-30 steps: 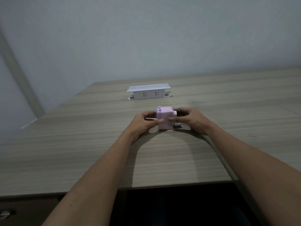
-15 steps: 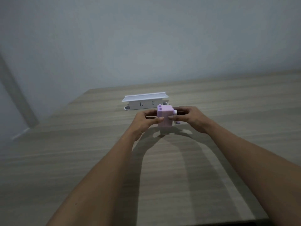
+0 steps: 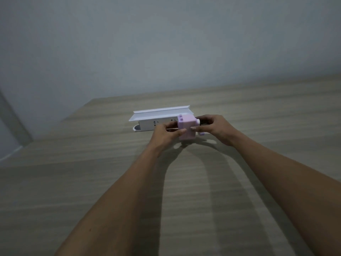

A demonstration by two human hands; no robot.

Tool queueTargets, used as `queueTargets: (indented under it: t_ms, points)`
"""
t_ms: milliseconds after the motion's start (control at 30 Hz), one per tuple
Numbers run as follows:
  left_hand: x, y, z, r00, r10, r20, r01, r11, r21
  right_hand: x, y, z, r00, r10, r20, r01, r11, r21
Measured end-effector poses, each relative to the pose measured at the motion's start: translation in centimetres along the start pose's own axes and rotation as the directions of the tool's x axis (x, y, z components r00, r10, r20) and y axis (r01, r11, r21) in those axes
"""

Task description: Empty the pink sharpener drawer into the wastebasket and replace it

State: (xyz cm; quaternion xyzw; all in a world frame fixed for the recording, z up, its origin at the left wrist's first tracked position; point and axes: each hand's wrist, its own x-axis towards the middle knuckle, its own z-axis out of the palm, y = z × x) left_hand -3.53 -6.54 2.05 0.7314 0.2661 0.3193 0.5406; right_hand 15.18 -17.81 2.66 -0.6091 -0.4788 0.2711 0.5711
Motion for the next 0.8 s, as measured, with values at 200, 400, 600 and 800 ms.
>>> queueTargets:
  t_ms: [200,400,600,800]
  points:
    - [3.7,-2.0,0.9,0.997,-0.023,-0.068,0.020,0.999,-0.040,3.5,2.4,-0.5,0.997,0.047,-0.062,-0.043,0.997,0.059]
    - [5.9,-3.8,1.6,0.990,-0.047,-0.134,0.031,0.993,-0.118,5.7,4.3,-0.6,0.992,0.064,-0.106,-0.053,0.993,0.103]
    - [6.8,-4.6,1.5,0.987,-0.059,-0.148,0.039,0.990,-0.138,6.5,5.5,-0.5,0.990,0.053,-0.130,-0.036,0.991,0.131]
    - [6.5,-4.1,1.0,0.990,-0.067,-0.127,0.062,0.997,-0.046,5.9,5.0,-0.6,0.988,0.051,-0.146,-0.034,0.993,0.115]
